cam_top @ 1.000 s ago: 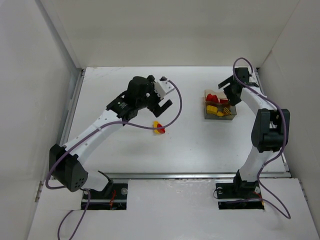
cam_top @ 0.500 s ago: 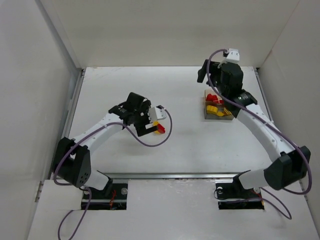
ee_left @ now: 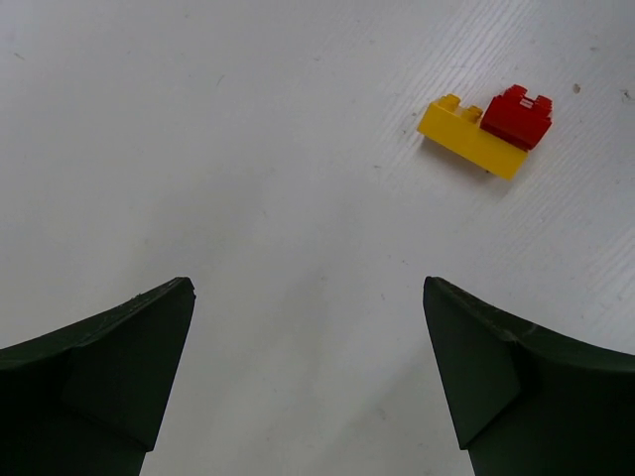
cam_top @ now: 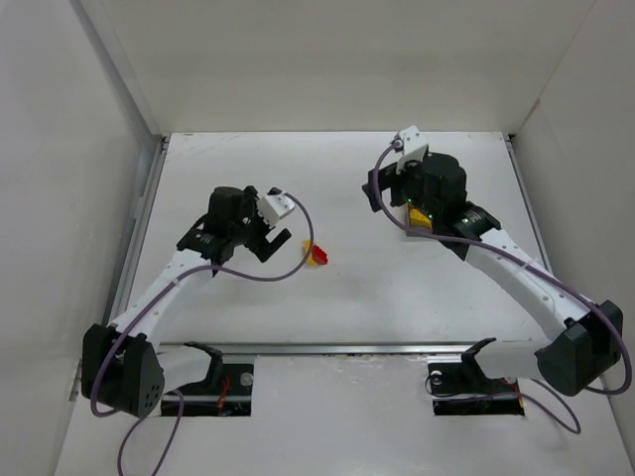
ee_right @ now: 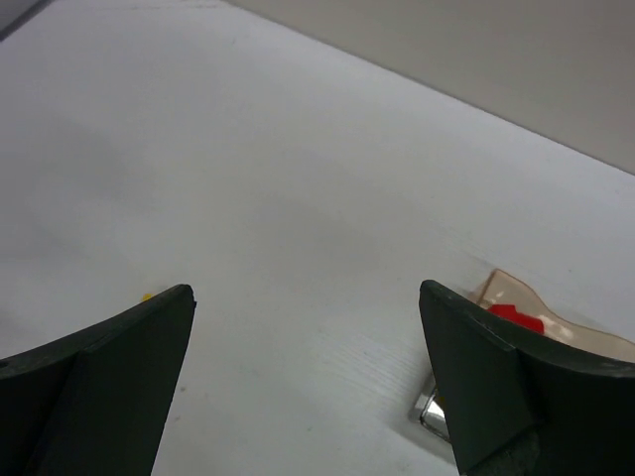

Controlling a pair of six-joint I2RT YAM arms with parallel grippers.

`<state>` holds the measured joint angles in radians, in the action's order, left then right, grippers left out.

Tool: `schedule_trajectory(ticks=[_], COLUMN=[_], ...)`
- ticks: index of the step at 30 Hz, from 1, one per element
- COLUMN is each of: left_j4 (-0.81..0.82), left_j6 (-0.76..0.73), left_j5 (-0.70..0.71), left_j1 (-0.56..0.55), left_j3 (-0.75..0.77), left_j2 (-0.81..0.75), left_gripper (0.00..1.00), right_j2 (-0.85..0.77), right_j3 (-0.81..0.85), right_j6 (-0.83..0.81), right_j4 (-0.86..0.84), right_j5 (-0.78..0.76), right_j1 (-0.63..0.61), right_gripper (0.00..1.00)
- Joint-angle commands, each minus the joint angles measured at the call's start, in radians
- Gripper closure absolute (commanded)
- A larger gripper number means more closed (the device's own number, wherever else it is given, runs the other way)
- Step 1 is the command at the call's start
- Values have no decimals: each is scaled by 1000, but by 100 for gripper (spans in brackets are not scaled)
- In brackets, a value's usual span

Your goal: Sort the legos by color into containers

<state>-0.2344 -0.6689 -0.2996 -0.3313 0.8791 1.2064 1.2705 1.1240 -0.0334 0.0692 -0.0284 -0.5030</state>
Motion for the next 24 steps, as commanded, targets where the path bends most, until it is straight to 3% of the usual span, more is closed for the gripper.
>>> schedule_trajectory(ticks=[1, 9, 12, 17, 18, 20, 23, 24], left_j4=[102, 168, 168, 188, 188, 188, 198, 211], left_j6=[138, 270, 270, 270, 270, 270, 284, 298], left_j5=[46, 91, 91, 129, 142, 172, 250, 272], left_j1=[2, 21, 31, 31, 31, 31, 31, 31], left_j3=[-48, -83, -104, -123, -123, -111, -98, -88], left_j2=[-96, -191, -218, -255, -266, -266, -286, -286], left_gripper=[0, 0, 0, 0, 0, 0, 0, 0], right_j2=[48, 223, 243, 286, 286, 251, 109, 65], right_j3=[54, 88, 40, 34, 51, 80, 21, 8], right_j6=[-88, -132, -239, -407, -407, -357, -357, -417], right_j4=[111, 247, 178, 110, 110, 77, -133, -222], right_j5=[130, 275, 359, 366, 342, 134, -321, -337], right_j1=[-80, -215, -235, -244, -244, -253, -311, -312], right_gripper=[0, 0, 0, 0, 0, 0, 0, 0])
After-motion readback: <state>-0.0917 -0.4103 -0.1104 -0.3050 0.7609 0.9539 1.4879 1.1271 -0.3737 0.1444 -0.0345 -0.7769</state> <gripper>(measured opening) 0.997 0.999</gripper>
